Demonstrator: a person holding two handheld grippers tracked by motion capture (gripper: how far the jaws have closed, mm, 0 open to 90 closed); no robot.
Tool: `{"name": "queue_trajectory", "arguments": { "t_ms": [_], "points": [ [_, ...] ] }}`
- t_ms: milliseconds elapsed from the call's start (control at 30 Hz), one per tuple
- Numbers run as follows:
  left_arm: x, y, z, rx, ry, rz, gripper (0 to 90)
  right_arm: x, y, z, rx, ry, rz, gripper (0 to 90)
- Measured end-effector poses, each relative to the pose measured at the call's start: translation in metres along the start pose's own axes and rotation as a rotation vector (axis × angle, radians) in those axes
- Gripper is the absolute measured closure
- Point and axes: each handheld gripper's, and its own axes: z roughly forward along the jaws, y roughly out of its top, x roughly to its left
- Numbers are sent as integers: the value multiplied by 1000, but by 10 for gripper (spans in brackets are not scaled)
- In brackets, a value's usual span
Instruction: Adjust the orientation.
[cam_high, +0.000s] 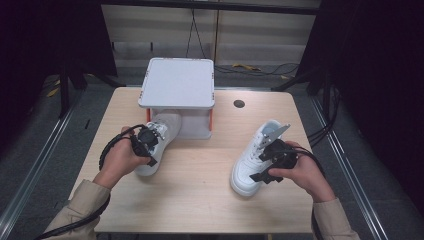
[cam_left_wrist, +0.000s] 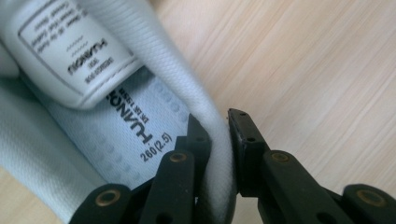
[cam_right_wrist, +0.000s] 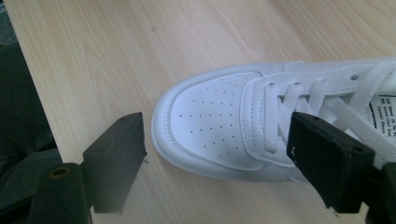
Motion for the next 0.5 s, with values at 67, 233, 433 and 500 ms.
{"name": "queue_trajectory", "arguments": {
  "t_ms": [67, 233, 433, 500],
  "points": [
    [6, 8, -5, -74, -19, -52, 782, -1, 2, 1, 1, 1, -5, 193],
    [22, 25, 8, -120, 10, -63, 771, -7, 15, 0, -15, -7, 4, 206],
    [24, 33, 23, -31, -11, -25, 762, -16, 49, -1, -12, -37, -7, 246],
    [25, 32, 24, -30, -25, -10, 753, -20, 64, -2, -44, -61, 5, 269]
  ]
}}
